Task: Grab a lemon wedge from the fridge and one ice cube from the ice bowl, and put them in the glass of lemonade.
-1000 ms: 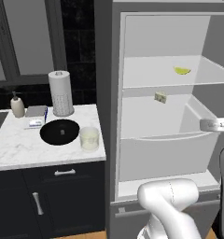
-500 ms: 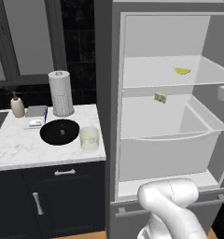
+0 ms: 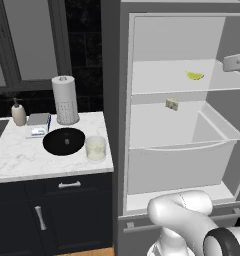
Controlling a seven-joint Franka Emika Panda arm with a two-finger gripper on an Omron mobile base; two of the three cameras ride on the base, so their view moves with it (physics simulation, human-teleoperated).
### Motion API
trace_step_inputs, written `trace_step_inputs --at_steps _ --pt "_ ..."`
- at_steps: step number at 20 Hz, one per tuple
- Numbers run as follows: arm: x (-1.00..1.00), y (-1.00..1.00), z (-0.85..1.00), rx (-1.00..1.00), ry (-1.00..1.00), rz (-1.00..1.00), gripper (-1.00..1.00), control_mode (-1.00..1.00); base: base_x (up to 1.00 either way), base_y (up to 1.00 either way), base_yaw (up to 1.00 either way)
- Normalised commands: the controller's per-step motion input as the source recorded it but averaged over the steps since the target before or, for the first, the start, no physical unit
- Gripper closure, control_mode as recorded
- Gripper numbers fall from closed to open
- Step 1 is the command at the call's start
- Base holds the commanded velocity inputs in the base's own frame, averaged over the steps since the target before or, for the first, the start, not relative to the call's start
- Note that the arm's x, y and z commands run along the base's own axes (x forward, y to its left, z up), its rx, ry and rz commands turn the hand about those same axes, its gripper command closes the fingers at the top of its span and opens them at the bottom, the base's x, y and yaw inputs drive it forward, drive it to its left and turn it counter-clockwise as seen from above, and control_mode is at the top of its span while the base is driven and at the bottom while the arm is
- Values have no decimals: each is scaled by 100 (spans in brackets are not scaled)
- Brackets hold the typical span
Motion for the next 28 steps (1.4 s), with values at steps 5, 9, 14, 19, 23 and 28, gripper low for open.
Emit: trace_step_inputs --at_steps 5,9,14,19,23,28 --pt "86 -27 -32 -3 28 0 -100 -100 0 0 0" --pt "66 -11 -69 -2 20 0 -100 -100 0 0 0" --pt "87 -14 -59 0 9 0 -100 -100 0 0 0" --pt "89 -33 -6 0 8 0 -100 -100 0 0 0" --pt "92 -47 -2 0 15 0 -100 -100 0 0 0" --pt "72 -54 -4 0 12 0 -100 -100 0 0 0"
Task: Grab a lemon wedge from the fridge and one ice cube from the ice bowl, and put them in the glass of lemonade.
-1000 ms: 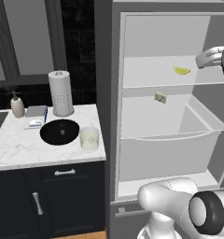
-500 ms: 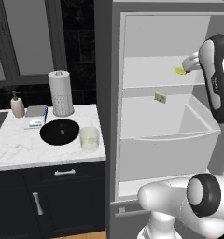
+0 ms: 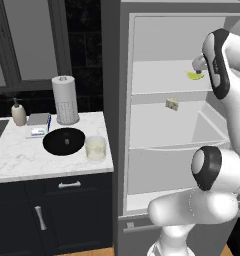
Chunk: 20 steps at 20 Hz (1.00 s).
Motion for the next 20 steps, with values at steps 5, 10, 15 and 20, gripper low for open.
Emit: trace_step_inputs --at_steps 5,10,15,20 --pt "27 -22 -17 0 10 3 -100 -100 0 0 0" --pt "33 0 -60 0 9 8 -100 -100 0 0 0" --pt "50 4 -57 0 0 10 -100 -100 0 0 0" --pt "66 1 -15 0 -2 11 -100 -100 0 0 0"
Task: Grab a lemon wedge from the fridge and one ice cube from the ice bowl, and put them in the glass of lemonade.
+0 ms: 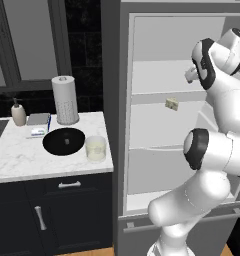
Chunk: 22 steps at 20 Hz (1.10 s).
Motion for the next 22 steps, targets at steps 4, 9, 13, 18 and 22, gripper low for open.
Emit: trace_step_inputs --at_steps 4,9,13,18,22 --pt "24 -13 3 0 0 2 -100 -100 0 0 0" --pt "24 -17 1 0 0 0 -100 -100 0 0 0" --pt "19 -5 0 0 0 1 -100 -100 0 0 0" --pt "0 1 0 0 -5 7 -100 -100 0 0 0" --pt "-10 20 0 0 -2 22 -100 -100 0 0 0"
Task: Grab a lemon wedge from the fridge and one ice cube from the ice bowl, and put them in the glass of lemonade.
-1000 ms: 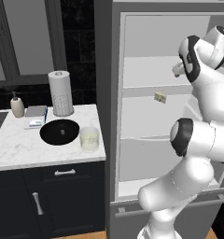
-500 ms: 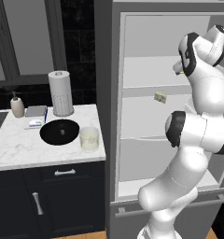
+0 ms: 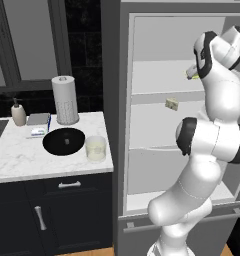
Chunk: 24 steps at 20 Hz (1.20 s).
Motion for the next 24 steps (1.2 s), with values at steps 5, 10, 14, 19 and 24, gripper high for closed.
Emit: trace_step_inputs --at_steps 5,10,14,19,24 --pt "-14 12 0 0 0 23 -100 -100 0 0 0" --pt "-1 0 0 0 0 10 -100 -100 0 0 0" --pt "43 0 0 -1 0 0 -100 -100 0 0 0" --pt "27 1 -5 0 0 0 -100 -100 0 0 0" --pt "-6 0 -2 0 0 0 -100 -100 0 0 0"
